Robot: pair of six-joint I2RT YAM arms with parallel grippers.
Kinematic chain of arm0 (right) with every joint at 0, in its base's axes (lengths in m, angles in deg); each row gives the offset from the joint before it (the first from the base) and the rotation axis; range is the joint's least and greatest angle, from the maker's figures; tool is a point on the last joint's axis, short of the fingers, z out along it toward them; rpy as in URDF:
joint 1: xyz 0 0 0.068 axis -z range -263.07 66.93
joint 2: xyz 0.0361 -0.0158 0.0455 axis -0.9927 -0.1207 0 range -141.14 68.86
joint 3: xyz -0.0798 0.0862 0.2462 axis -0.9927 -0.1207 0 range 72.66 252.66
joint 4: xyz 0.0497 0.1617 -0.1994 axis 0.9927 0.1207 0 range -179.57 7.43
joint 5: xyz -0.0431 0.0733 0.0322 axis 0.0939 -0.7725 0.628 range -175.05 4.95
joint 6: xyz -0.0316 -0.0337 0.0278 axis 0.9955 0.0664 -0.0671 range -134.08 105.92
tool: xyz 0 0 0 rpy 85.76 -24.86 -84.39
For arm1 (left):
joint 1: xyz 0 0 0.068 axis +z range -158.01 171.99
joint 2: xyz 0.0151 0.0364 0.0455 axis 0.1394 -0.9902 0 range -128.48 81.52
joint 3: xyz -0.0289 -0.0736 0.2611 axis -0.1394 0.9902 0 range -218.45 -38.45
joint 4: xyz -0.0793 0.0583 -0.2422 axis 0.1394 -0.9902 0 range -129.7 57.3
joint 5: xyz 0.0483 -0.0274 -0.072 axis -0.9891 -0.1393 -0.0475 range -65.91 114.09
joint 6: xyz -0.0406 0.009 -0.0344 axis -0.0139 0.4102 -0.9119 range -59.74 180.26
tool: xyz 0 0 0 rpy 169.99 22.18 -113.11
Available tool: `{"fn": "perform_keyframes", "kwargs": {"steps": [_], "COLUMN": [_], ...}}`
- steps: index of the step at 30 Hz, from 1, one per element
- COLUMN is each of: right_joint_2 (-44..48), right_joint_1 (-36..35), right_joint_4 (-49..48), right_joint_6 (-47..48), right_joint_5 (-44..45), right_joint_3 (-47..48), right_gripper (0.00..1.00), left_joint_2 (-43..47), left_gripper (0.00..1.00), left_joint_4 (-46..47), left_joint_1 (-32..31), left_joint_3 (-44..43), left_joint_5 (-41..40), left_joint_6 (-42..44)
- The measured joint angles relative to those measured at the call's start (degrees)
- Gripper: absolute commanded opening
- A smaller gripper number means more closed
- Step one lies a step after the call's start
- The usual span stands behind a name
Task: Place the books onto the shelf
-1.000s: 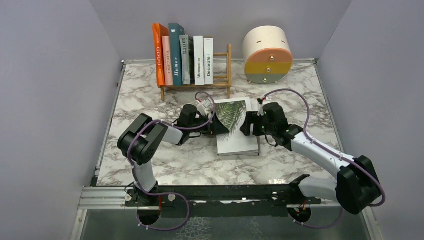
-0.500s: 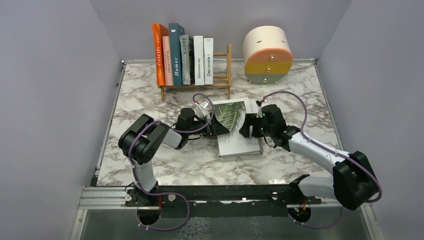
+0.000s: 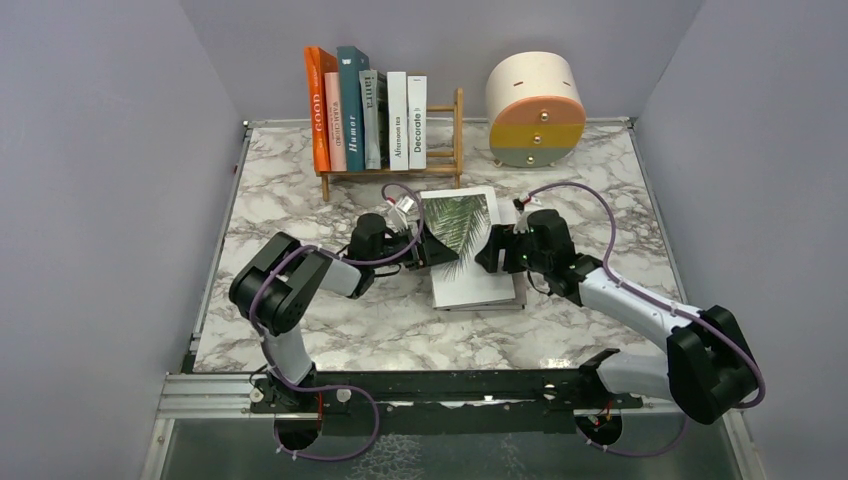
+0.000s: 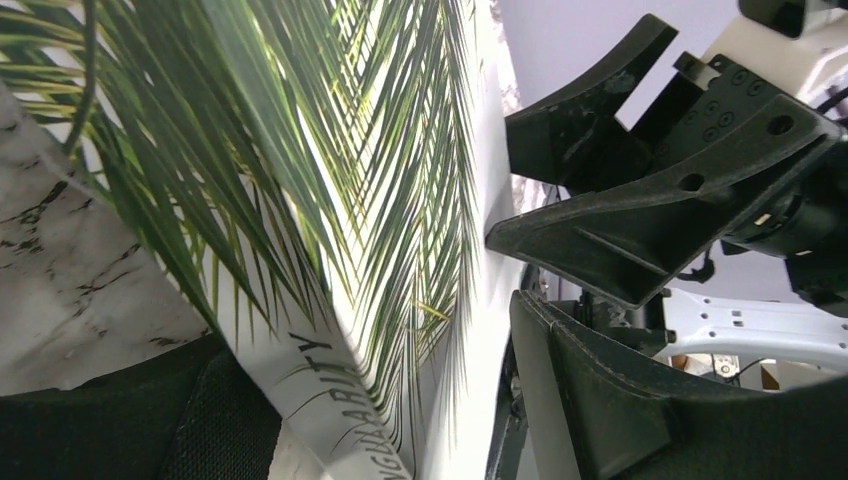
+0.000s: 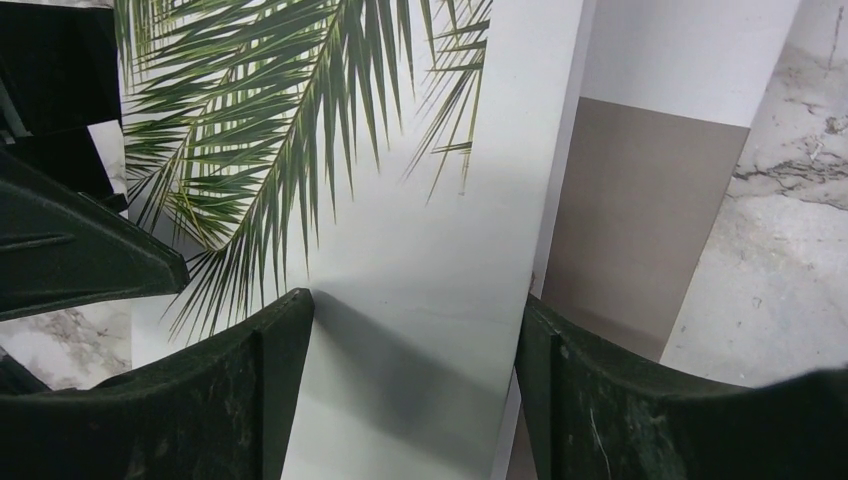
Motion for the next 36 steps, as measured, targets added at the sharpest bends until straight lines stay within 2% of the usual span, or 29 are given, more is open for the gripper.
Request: {"fn": "perform_keyframes", "kwargs": {"steps": [7,13,16,18,22,26,30,36], "right_joint_2": [1.36,2.75,3.82,4.13,5.27,6.49,9.11,16.94], "right_joint_1": [-0.04,-0.04,0.0,0.02,0.02,-0.04,-0.15,-0.15], "right_joint_4": [-2.4,-2.6,-2.51,-2.51,-2.38,-1.29,0.72,4.13], "right_joint_6": [0.02,0.0,0.04,0.04,0.17,0.48,0.7,1.29], "right_joint_5": [-2.64,-4.0,-3.78,-3.48,-2.8,-1.99,-0.37,5.27], "right_joint_3": [0.0,0.0,0.02,0.02,0.09,1.01,2.14,3.82], "right_gripper": [0.68,0.68,0.68,0.69,0.76,0.89,0.91,0.92], "left_joint_2": [2.54,4.31,4.76,5.01,5.16,5.64,8.33,15.67], "left_gripper": [0.56,0.26,0.21,0.14,0.0,0.0,0.0,0.0], "left_joint_4": [1.55,1.55,1.49,0.9,-0.11,-2.67,-8.41,-25.38], "left_joint_1": [-0.07,0.0,0.02,0.02,0.04,0.02,-0.07,-0.07], "left_joint_3": [-0.02,-0.13,-0.52,-1.11,-2.56,-5.09,-8.68,-18.75], "left_joint_5": [0.22,0.28,0.48,0.57,1.09,1.6,1.53,-1.57], "left_joint_6": [-1.14,-1.6,-1.51,-1.31,-0.96,-0.68,1.55,10.05]}}
